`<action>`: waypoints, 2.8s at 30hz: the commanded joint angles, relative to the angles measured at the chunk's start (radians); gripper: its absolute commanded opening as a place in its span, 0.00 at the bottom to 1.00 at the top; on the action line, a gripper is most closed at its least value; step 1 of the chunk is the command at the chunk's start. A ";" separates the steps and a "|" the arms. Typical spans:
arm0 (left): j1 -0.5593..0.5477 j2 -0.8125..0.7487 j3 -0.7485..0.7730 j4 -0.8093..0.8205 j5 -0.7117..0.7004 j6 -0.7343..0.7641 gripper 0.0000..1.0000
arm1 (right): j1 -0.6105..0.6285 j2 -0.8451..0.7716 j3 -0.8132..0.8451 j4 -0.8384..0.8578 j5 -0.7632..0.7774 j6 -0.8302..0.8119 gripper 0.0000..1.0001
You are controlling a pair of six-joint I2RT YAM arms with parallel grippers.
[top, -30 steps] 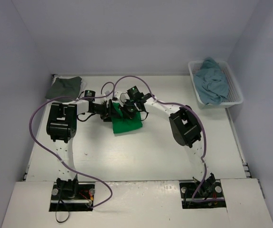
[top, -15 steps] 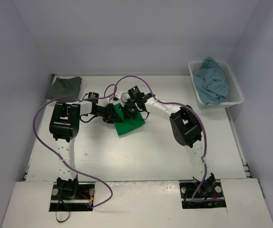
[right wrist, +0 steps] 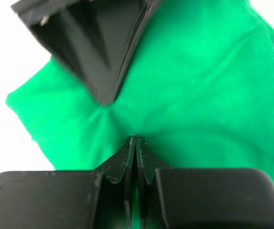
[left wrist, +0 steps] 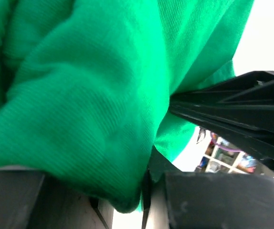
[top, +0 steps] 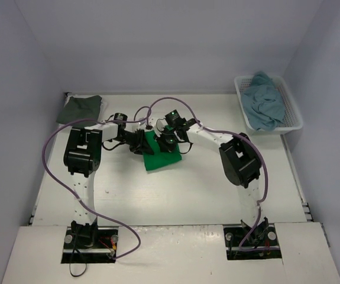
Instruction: Fold and stack the t-shirts
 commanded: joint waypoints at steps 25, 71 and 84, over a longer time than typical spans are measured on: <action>0.053 -0.065 0.558 -0.648 -0.564 0.572 0.00 | -0.171 -0.474 -0.261 -0.048 0.017 -0.034 0.21; 0.151 -0.019 0.951 -0.711 -1.020 0.925 0.00 | -0.208 -0.517 -0.327 -0.033 -0.077 -0.007 0.12; 0.233 0.056 1.043 -0.717 -1.092 1.120 0.00 | -0.226 -0.514 -0.328 -0.035 -0.100 0.003 0.11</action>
